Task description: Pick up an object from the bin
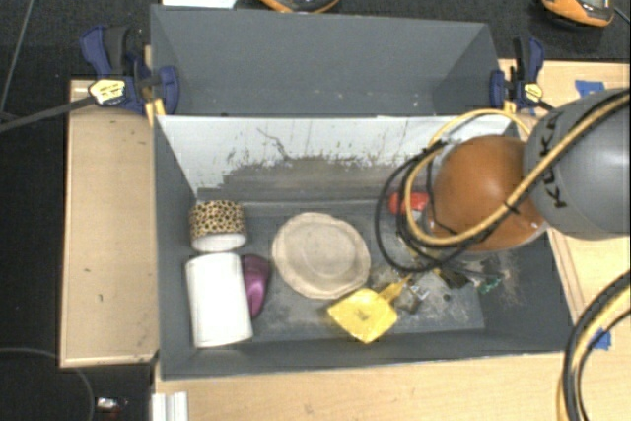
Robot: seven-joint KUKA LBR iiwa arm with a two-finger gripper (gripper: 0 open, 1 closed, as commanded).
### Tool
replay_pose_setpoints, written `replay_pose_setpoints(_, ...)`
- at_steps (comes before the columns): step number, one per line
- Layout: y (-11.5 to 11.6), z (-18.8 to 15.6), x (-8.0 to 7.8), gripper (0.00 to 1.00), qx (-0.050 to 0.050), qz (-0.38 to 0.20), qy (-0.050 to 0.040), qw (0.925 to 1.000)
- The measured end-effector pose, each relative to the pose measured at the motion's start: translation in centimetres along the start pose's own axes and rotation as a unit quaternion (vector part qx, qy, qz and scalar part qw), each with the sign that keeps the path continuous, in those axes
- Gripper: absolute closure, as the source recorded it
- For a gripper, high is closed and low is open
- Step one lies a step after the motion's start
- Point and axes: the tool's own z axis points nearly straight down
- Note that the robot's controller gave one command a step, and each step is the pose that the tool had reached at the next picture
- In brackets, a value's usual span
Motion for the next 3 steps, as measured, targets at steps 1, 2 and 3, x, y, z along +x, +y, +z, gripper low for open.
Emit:
replay_pose_setpoints(1, 0.0, 0.0, 0.0, 1.0, 0.0, 0.0, 0.0, 1.0)
replay_pose_setpoints(2, 0.2, -4.1, 0.1, 1.0, -0.003, 0.001, 0.0027, 1.0)
replay_pose_setpoints(3, 0.3, -8.8, 0.1, 1.0, -0.003, 0.002, 0.0027, 1.0)
